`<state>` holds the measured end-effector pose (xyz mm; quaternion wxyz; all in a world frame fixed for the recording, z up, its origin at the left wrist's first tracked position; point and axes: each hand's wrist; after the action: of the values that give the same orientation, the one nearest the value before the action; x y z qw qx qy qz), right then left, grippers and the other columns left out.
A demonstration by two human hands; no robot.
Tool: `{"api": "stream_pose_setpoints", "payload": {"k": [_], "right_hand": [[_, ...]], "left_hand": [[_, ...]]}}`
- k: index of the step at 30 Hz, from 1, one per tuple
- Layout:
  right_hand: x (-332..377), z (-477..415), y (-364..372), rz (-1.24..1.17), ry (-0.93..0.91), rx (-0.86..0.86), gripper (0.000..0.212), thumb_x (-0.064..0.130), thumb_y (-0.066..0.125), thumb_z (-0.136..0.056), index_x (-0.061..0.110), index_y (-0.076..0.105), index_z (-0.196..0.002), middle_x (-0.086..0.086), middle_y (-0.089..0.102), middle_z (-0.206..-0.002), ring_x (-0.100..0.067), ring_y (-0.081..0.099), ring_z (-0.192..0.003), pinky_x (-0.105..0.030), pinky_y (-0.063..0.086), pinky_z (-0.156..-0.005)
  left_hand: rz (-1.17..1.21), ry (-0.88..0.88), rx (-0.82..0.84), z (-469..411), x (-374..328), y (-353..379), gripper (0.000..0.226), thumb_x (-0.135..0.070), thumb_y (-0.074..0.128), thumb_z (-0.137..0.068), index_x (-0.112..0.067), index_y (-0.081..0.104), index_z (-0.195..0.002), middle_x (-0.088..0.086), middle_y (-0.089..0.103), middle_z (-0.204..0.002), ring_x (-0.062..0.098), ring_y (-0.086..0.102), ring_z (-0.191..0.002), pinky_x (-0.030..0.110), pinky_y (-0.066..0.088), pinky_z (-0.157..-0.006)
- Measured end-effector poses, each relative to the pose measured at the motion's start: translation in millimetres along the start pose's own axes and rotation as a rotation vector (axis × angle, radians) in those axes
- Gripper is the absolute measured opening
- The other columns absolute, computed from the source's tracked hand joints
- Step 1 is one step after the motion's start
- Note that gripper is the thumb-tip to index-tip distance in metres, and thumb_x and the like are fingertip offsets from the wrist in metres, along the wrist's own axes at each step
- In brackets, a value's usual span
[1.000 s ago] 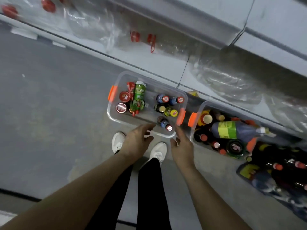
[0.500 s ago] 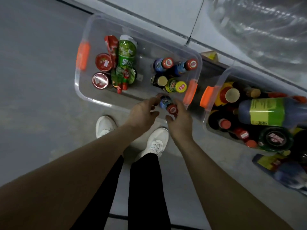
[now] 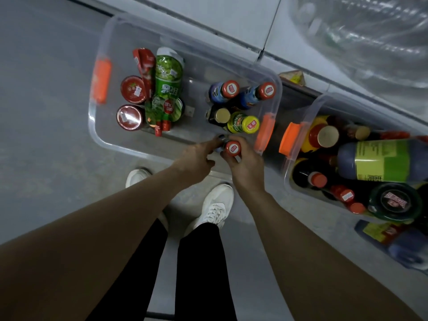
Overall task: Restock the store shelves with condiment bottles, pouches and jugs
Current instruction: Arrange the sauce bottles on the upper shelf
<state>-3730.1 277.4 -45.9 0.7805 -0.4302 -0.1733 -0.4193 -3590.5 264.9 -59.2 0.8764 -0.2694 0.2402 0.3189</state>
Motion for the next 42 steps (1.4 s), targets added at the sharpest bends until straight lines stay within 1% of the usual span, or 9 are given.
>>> {"api": "stream_pose_setpoints", "payload": {"k": [5,11,16,20,23,26,30,35,42], "right_hand": [[34,24,-25,0.044,-0.032,0.034,0.035,0.018,0.073,-0.091,0.011,0.063,-0.124,-0.004,0.068,-0.118,-0.019,0.063,-0.109,-0.034,0.05,-0.096],[110,77,-75,-0.04,-0.114,0.034,0.032,0.022,0.074,-0.091,0.011,0.064,-0.12,-0.001,0.069,-0.113,-0.005,0.062,-0.101,-0.009,0.045,-0.085],[190,127,-117,0.03,-0.201,0.046,0.033,0.028,0.075,-0.09,0.015,0.064,-0.118,0.005,0.067,-0.11,0.003,0.058,-0.097,-0.005,0.042,-0.085],[256,160,-160,0.004,-0.273,-0.015,0.033,0.037,0.075,-0.089,0.017,0.065,-0.113,0.009,0.067,-0.1,0.008,0.061,-0.09,-0.011,0.047,-0.079],[306,190,-195,0.036,-0.352,-0.088,0.041,0.055,0.065,-0.088,0.02,0.062,-0.109,0.01,0.065,-0.098,-0.003,0.059,-0.089,-0.025,0.048,-0.081],[352,221,-225,0.024,-0.44,-0.158,0.037,0.067,0.05,-0.085,0.031,0.047,-0.093,0.012,0.057,-0.089,-0.005,0.053,-0.08,-0.023,0.044,-0.073],[400,254,-267,-0.025,-0.516,-0.236,0.035,0.066,0.051,-0.087,0.032,0.044,-0.091,0.009,0.056,-0.087,-0.005,0.054,-0.082,-0.021,0.043,-0.072],[450,281,-320,-0.109,-0.585,-0.299,0.044,0.066,0.051,-0.085,0.022,0.048,-0.084,0.004,0.056,-0.08,-0.01,0.054,-0.076,-0.033,0.046,-0.072],[522,310,-379,-0.302,-0.606,-0.314,0.019,0.052,0.068,-0.089,0.032,0.065,-0.089,0.004,0.072,-0.088,-0.017,0.068,-0.088,-0.044,0.056,-0.081]], "left_hand": [[-0.031,-0.003,0.035,32,-10,-17,0.07,-0.004,0.062,-0.093,-0.026,0.033,-0.153,0.013,0.052,-0.144,0.026,0.051,-0.13,0.041,0.045,-0.106],[0.06,0.033,-0.059,97,-49,-55,0.074,-0.007,0.068,-0.09,-0.024,0.034,-0.153,0.004,0.05,-0.147,0.021,0.051,-0.129,0.033,0.044,-0.107],[0.122,0.118,-0.149,164,-95,-100,0.074,-0.004,0.075,-0.084,-0.019,0.04,-0.148,0.002,0.052,-0.144,0.018,0.051,-0.13,0.028,0.044,-0.105],[0.174,0.224,-0.208,213,-135,-141,0.077,-0.001,0.081,-0.075,-0.03,0.042,-0.134,-0.008,0.058,-0.124,0.005,0.057,-0.111,-0.001,0.038,-0.084],[0.176,0.296,-0.252,251,-169,-168,0.076,-0.006,0.088,-0.069,-0.024,0.05,-0.132,-0.014,0.066,-0.109,-0.016,0.057,-0.096,-0.004,0.037,-0.078],[0.19,0.327,-0.273,288,-196,-188,0.086,-0.012,0.091,-0.065,-0.051,0.04,-0.122,-0.04,0.064,-0.09,-0.028,0.055,-0.09,-0.004,0.039,-0.074],[0.195,0.381,-0.235,327,-235,-209,0.069,-0.029,0.086,-0.062,-0.053,0.047,-0.113,-0.038,0.064,-0.099,-0.012,0.064,-0.092,0.007,0.047,-0.077],[0.224,0.465,-0.159,367,-281,-226,0.074,-0.031,0.088,-0.062,-0.05,0.045,-0.118,-0.04,0.064,-0.101,-0.013,0.063,-0.095,0.004,0.045,-0.075],[0.323,0.604,-0.22,418,-343,-267,0.079,-0.036,0.09,-0.056,-0.038,0.053,-0.126,-0.008,0.073,-0.111,0.009,0.069,-0.102,0.029,0.054,-0.091]]}}
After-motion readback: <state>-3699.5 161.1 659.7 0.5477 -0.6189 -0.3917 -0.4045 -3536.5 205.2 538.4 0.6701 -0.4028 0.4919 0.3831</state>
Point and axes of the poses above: each hand's wrist, its own z-axis away from the middle knuckle, its own y-axis out of the palm, x = y × z
